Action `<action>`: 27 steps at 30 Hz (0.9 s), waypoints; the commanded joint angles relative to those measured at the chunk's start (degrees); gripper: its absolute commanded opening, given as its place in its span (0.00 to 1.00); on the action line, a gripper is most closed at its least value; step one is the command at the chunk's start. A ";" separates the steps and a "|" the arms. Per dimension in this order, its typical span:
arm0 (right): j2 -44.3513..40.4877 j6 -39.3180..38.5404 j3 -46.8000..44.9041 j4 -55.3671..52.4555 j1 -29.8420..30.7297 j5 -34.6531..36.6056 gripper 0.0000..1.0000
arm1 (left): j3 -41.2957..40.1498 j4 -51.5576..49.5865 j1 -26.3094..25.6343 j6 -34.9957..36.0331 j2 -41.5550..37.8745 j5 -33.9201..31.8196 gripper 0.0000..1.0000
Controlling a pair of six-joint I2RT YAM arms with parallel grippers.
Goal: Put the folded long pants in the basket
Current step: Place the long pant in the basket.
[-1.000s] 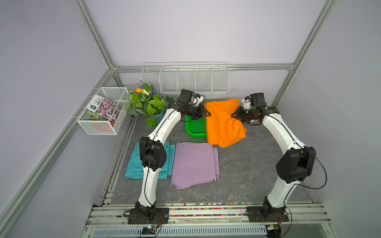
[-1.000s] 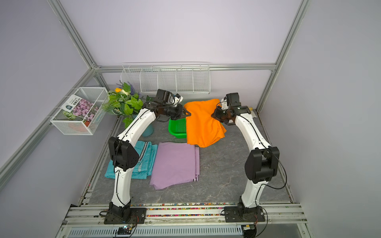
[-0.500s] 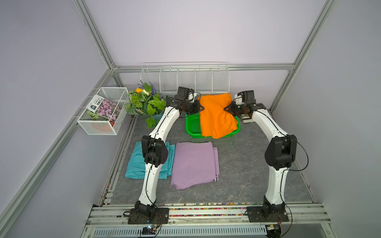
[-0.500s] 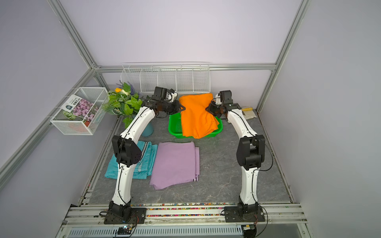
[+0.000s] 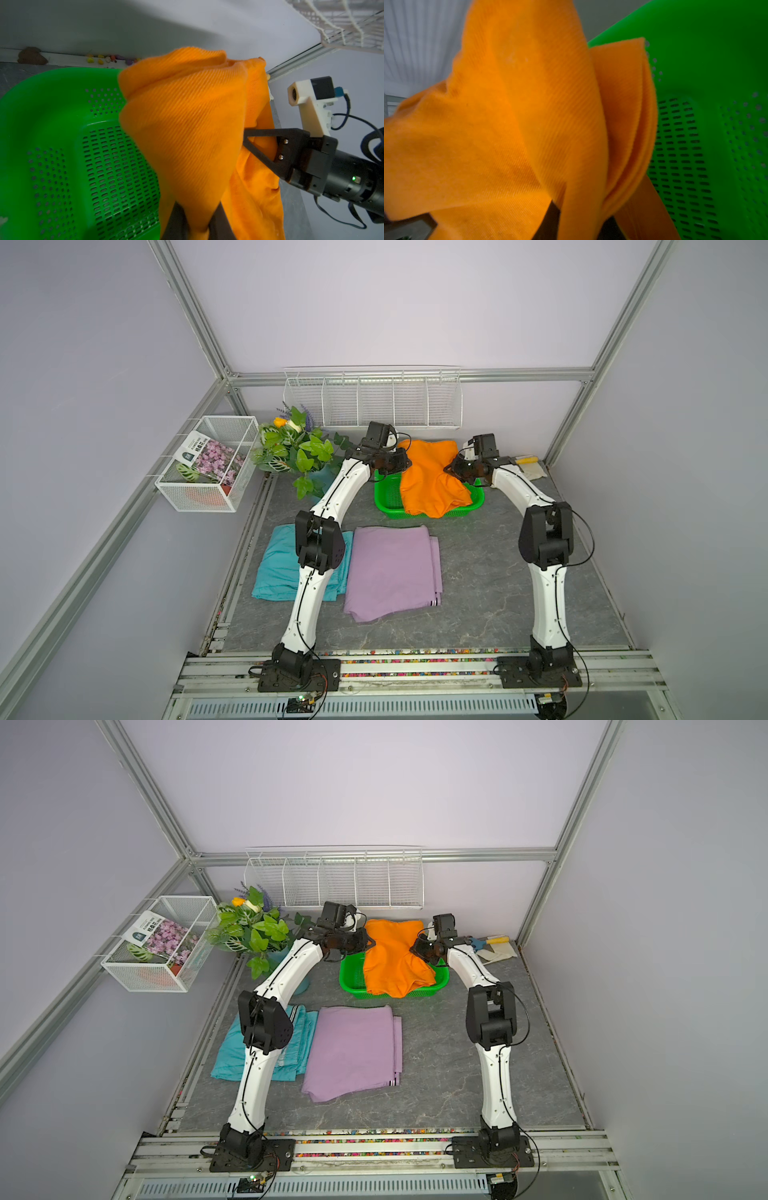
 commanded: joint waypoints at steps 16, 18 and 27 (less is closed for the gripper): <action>4.22 0.34 3.12 -2.90 0.84 11.56 0.00 | 1.15 6.08 3.37 -1.98 8.37 -7.90 0.44; 4.62 0.06 3.61 -3.48 0.84 12.21 0.01 | 0.42 6.29 3.37 -1.87 7.03 -7.73 0.45; 2.13 -2.03 3.05 -9.08 0.49 15.66 0.61 | -10.02 7.92 3.28 -1.64 -0.83 -4.93 0.52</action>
